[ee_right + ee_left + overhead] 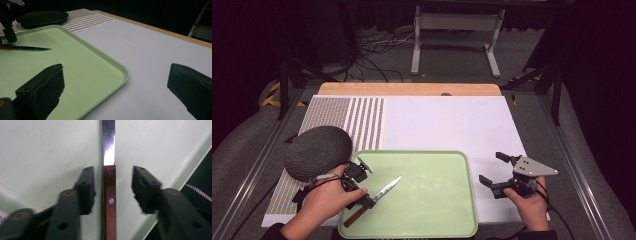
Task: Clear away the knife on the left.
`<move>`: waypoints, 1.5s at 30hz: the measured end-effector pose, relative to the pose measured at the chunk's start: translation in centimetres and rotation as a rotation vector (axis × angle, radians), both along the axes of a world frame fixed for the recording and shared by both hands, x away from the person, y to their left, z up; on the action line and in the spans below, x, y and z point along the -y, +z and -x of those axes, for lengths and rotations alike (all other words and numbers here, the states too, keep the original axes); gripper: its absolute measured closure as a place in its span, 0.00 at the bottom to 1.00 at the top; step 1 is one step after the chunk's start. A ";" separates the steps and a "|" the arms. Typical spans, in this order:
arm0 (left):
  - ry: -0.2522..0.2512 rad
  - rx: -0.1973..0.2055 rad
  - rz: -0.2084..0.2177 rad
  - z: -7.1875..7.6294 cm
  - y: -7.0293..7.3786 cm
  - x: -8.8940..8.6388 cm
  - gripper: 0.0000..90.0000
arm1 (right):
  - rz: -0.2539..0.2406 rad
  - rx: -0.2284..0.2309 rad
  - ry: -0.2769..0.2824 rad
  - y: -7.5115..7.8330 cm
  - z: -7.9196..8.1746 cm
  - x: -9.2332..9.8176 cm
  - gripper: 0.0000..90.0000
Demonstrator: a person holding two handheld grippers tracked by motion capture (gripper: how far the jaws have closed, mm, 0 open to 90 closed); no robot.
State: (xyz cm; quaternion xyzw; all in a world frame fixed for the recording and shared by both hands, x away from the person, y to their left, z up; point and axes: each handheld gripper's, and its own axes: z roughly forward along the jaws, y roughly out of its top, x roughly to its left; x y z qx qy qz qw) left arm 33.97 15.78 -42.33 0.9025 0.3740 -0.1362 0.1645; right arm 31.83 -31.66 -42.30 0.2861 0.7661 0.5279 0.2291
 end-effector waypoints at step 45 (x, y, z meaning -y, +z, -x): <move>-0.459 0.232 0.027 0.7 -0.7 2.4 1.00 | -0.010 -0.003 0.001 -0.2 -0.1 0.1 0.02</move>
